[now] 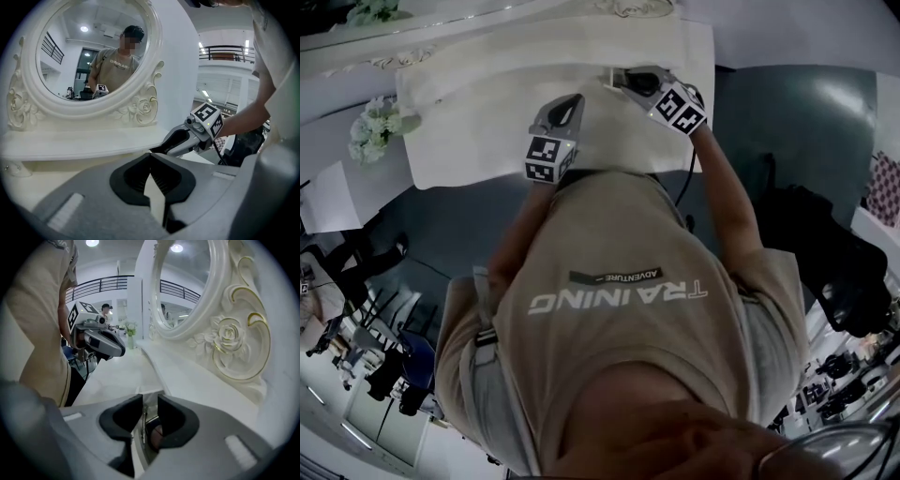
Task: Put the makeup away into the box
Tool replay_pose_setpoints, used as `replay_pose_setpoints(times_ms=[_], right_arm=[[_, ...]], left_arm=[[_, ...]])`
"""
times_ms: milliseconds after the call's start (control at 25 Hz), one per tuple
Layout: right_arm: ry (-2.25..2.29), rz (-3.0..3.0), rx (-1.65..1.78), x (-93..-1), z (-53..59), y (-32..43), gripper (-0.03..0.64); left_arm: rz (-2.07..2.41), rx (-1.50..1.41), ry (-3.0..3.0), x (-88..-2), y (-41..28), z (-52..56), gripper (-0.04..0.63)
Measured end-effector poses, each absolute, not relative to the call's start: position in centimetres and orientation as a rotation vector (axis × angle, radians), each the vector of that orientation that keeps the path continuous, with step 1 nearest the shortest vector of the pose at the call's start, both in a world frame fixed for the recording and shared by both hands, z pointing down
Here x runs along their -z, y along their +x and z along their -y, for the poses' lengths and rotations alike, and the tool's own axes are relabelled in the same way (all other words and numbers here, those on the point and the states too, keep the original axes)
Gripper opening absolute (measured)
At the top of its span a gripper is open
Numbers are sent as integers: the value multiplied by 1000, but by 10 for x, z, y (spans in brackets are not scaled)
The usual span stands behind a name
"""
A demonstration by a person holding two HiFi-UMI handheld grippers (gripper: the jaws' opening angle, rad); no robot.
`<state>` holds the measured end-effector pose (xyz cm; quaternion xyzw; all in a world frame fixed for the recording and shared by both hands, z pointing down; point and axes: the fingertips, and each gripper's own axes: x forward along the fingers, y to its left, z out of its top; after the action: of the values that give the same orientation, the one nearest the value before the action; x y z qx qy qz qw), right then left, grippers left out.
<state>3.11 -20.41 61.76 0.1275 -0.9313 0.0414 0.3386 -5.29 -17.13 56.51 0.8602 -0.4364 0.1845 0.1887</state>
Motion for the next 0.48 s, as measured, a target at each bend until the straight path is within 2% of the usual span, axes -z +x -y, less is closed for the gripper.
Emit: replay_pose_setpoints(times_ms=[80,200,320,480], right_arm=[[339,2478,-124,-615,201,30,104],[383,2519,-112,-611,201,34,67],[449,2539,-105,-607,201,39,5],[556,2572,-125,-595,203,53,5]], left_arm=[[1247,-517,2419,-562,-49,171,7],[1261,-511,2421,-563,-44,169,6],[1242,-519,2414,-567,-38,165,6],[1191,-543,2462,-562,-19,167,6]])
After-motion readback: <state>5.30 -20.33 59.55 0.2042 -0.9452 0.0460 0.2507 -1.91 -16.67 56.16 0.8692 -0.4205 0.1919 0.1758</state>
